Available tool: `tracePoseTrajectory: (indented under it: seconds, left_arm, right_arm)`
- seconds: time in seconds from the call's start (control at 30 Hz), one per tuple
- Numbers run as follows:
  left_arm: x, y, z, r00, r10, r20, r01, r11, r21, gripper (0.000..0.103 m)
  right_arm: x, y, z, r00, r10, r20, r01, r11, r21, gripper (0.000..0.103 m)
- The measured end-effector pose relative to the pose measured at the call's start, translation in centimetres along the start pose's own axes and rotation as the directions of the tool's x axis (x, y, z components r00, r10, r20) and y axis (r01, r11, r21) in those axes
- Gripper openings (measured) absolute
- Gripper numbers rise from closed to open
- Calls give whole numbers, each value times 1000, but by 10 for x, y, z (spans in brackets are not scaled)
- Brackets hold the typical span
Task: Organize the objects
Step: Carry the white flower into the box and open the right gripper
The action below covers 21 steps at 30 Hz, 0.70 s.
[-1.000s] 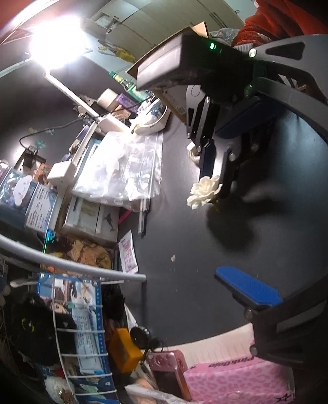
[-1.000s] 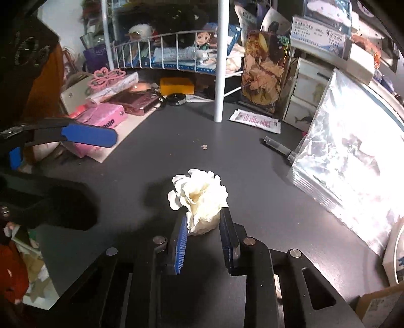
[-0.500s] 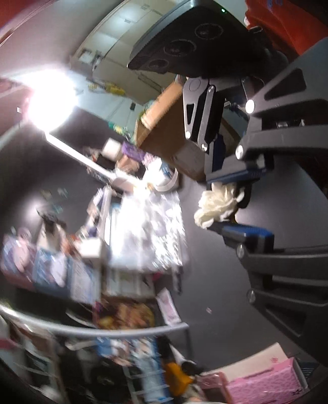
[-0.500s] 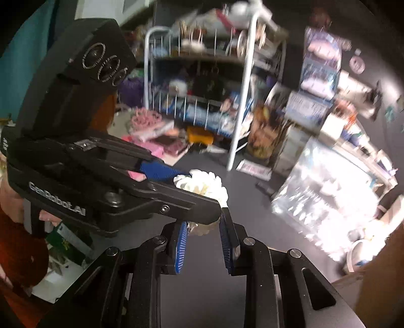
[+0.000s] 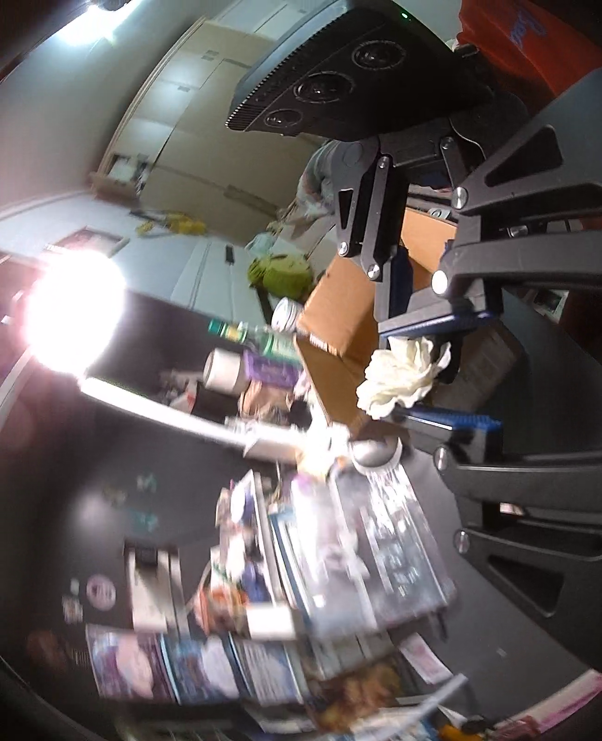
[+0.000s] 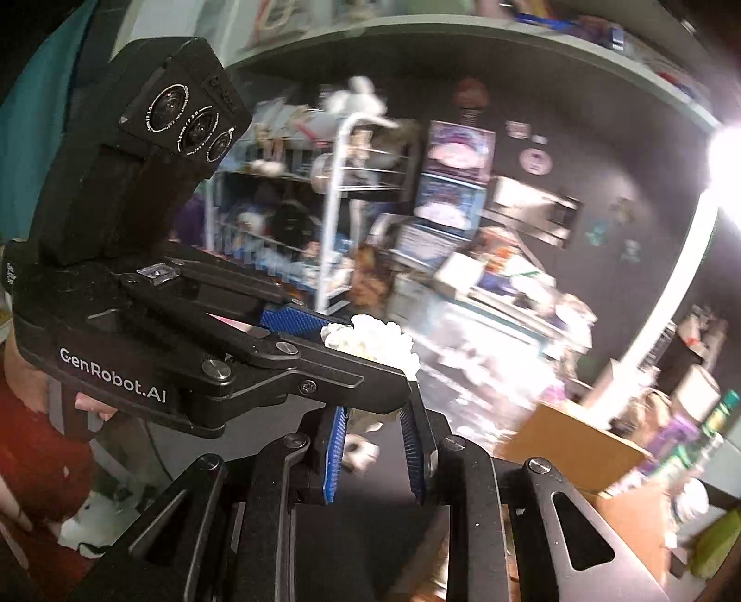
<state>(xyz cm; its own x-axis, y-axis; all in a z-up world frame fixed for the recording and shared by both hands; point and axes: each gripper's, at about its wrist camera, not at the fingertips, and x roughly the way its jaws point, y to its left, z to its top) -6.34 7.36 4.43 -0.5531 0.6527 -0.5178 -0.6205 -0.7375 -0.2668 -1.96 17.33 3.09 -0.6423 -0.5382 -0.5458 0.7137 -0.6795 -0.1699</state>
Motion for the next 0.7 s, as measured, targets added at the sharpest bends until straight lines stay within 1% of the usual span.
tracePoseTrajectory:
  seconds: [0.07,0.23,0.37,0.47,0.53,0.6,0.63,0.67,0.7]
  left_arm:
    - [23,-9,10,999,-27,-35,27,1000,10,26]
    - [73,-23,25,991,-50,-121,53,998,23,26]
    - [97,-28,29,985,-56,-163,61,998,25,26]
    - [106,-31,29,983,-53,-175,59,998,29,26]
    - [110,-34,29,983,-33,-180,42,998,41,32]
    - [111,-35,30,984,-16,-177,24,999,46,57]
    - [110,-36,31,985,-13,-173,21,999,46,63]
    - [109,-36,31,986,-13,-167,21,999,45,71]
    - [108,-36,31,986,-16,-163,23,999,43,74]
  right_arm:
    - [-6,-20,-7,999,-27,-21,28,999,17,18]
    - [-8,-63,-28,993,-58,-104,66,995,72,18]
    - [-4,-85,-42,984,-80,-159,95,992,88,18]
    - [0,-93,-46,979,-97,-181,114,990,84,18]
    - [1,-97,-50,974,-117,-196,135,988,80,18]
    - [1,-100,-53,969,-130,-211,149,986,76,21]
    - [2,-102,-54,965,-145,-220,165,984,74,28]
    - [2,-105,-55,962,-157,-224,177,982,72,34]
    - [1,-106,-56,960,-170,-224,190,979,70,47]
